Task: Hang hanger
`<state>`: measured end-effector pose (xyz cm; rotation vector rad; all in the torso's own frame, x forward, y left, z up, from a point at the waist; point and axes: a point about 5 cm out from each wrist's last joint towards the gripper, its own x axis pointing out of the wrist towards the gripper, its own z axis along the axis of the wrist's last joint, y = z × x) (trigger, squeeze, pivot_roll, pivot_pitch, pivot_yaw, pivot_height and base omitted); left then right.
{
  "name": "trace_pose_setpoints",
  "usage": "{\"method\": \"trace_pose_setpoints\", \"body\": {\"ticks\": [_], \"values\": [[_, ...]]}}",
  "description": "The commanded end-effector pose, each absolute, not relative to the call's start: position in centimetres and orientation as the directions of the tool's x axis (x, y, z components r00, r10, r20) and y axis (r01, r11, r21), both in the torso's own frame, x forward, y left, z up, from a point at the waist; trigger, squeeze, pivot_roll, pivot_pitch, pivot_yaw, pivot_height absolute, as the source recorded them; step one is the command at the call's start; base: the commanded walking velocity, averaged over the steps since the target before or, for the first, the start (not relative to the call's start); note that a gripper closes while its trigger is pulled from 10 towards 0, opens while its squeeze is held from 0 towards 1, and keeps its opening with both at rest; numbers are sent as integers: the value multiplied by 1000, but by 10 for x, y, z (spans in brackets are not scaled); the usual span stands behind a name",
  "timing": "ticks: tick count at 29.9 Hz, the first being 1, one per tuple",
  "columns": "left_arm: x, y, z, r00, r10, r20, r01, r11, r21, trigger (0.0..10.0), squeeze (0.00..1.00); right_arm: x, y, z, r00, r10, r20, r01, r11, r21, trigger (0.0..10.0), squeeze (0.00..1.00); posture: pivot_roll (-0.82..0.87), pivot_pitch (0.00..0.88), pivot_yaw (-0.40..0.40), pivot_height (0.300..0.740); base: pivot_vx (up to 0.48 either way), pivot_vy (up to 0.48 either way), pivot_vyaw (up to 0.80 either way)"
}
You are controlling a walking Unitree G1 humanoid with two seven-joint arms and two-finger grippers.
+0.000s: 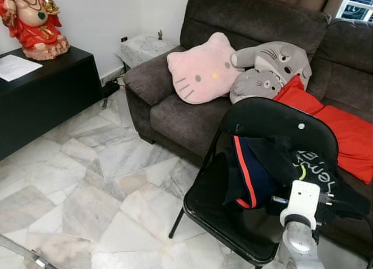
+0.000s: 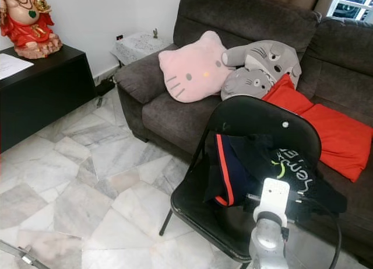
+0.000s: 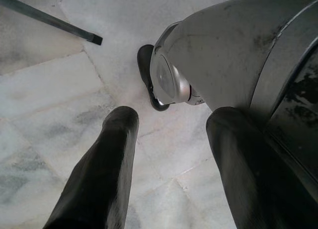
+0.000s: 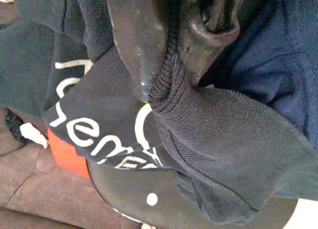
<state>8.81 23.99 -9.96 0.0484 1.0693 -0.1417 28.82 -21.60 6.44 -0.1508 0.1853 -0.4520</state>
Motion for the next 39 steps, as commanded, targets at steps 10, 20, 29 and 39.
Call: {"method": "trace_pose_setpoints", "body": {"ticks": [10,20,29,39], "values": [[80,239,-102,446,-99,-890,140,989,-40,10000,0,302,-223,114,889,-449,89,457,861,-222,0,0,0,64,-42,740,0,0,0],[80,239,-102,446,-94,-890,134,990,-37,10000,0,297,-223,132,865,-477,156,501,840,-208,0,0,-1,48,-39,740,0,0,0],[79,240,-102,443,-94,-892,139,990,-36,10000,0,293,-247,179,772,-557,304,619,767,-167,0,0,-14,30,-33,740,0,0,0],[78,240,-102,442,-95,-892,140,989,-36,10000,0,299,-251,220,713,-572,404,660,743,-112,0,0,-11,21,-31,740,0,0,0]]}}
